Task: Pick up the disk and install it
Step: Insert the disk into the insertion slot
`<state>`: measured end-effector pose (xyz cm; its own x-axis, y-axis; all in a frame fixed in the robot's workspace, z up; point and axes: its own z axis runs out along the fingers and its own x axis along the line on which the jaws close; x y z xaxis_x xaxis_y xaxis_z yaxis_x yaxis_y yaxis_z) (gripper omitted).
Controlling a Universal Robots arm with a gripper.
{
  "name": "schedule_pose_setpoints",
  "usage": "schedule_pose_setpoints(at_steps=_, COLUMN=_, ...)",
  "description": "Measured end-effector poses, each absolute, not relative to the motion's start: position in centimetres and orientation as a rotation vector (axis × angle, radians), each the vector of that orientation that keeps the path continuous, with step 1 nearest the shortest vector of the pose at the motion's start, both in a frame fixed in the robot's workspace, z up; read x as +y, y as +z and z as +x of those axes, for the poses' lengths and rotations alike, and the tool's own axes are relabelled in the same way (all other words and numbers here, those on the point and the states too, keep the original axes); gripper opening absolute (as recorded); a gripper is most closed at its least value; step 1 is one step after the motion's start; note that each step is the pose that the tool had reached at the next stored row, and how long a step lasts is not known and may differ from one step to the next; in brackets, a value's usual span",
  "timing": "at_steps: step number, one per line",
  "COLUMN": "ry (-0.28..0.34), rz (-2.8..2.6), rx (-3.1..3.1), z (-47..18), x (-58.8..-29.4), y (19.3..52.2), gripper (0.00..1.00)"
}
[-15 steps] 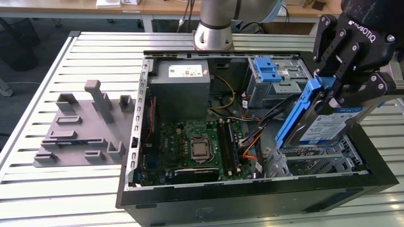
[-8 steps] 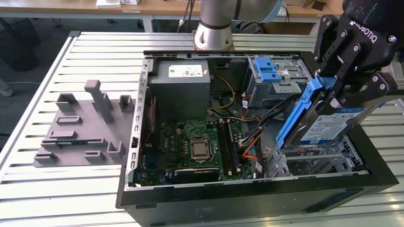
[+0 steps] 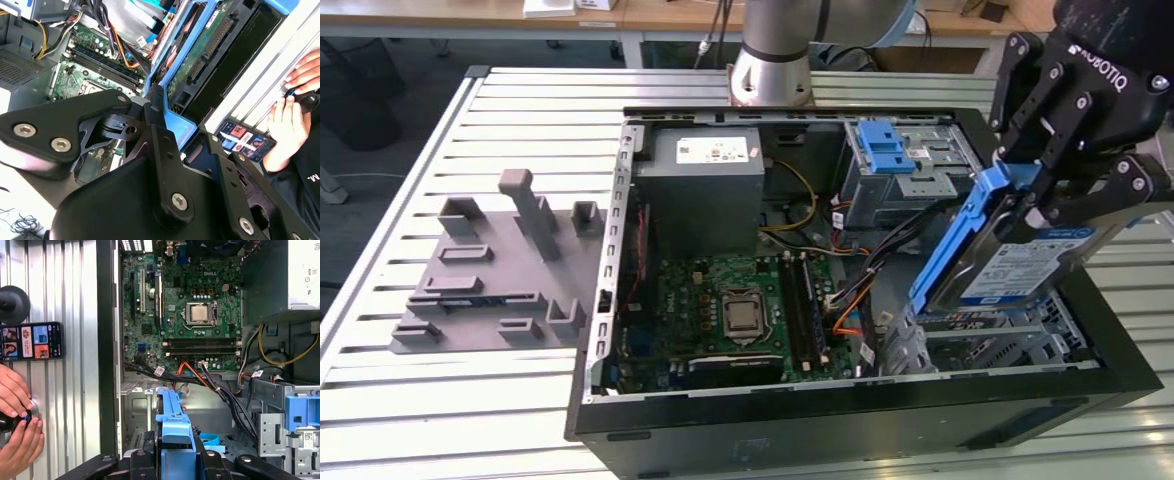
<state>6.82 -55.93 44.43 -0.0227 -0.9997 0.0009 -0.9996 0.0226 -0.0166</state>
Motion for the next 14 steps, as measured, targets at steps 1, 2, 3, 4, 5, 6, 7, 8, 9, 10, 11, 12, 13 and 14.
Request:
schedule_pose_setpoints(at_steps=1, ry=-0.02, rz=-2.188, rx=2.239, z=6.88, x=-55.93, y=44.42, gripper=0.36)
schedule_pose_setpoints(at_steps=2, ry=-0.02, rz=-2.188, rx=2.239, z=6.94, x=-55.93, y=44.41, gripper=0.36)
schedule_pose_setpoints(at_steps=3, ry=-0.019, rz=-2.188, rx=2.239, z=6.98, x=-55.93, y=44.39, gripper=0.36)
schedule_pose_setpoints(at_steps=4, ry=-0.019, rz=-2.188, rx=2.239, z=7.02, x=-55.93, y=44.36, gripper=0.36)
schedule_pose_setpoints(at_steps=5, ry=-0.019, rz=-2.188, rx=2.238, z=7.06, x=-55.93, y=44.33, gripper=0.36)
schedule_pose_setpoints(at_steps=6, ry=-0.019, rz=-2.188, rx=2.239, z=7.1, x=-55.93, y=44.31, gripper=0.36)
schedule_pose_setpoints(at_steps=7, ry=-0.02, rz=-2.188, rx=2.239, z=7.14, x=-55.93, y=44.29, gripper=0.36)
schedule_pose_setpoints(at_steps=8, ry=-0.02, rz=-2.188, rx=2.239, z=7.16, x=-55.93, y=44.26, gripper=0.36)
schedule_pose_setpoints(at_steps=9, ry=-0.02, rz=-2.188, rx=2.239, z=7.17, x=-55.95, y=44.23, gripper=0.36)
schedule_pose_setpoints(at_steps=10, ry=-0.019, rz=-2.188, rx=2.239, z=7.18, x=-55.97, y=44.2, gripper=0.36)
schedule_pose_setpoints(at_steps=11, ry=-0.019, rz=-2.188, rx=2.238, z=7.19, x=-56.0, y=44.16, gripper=0.36)
schedule_pose_setpoints(at_steps=12, ry=-0.019, rz=-2.188, rx=2.239, z=7.19, x=-56.03, y=44.14, gripper=0.36)
schedule_pose_setpoints(at_steps=13, ry=-0.019, rz=-2.188, rx=2.239, z=7.19, x=-56.06, y=44.1, gripper=0.36)
schedule_pose_setpoints(at_steps=14, ry=-0.019, rz=-2.188, rx=2.238, z=7.2, x=-56.09, y=44.07, gripper=0.36)
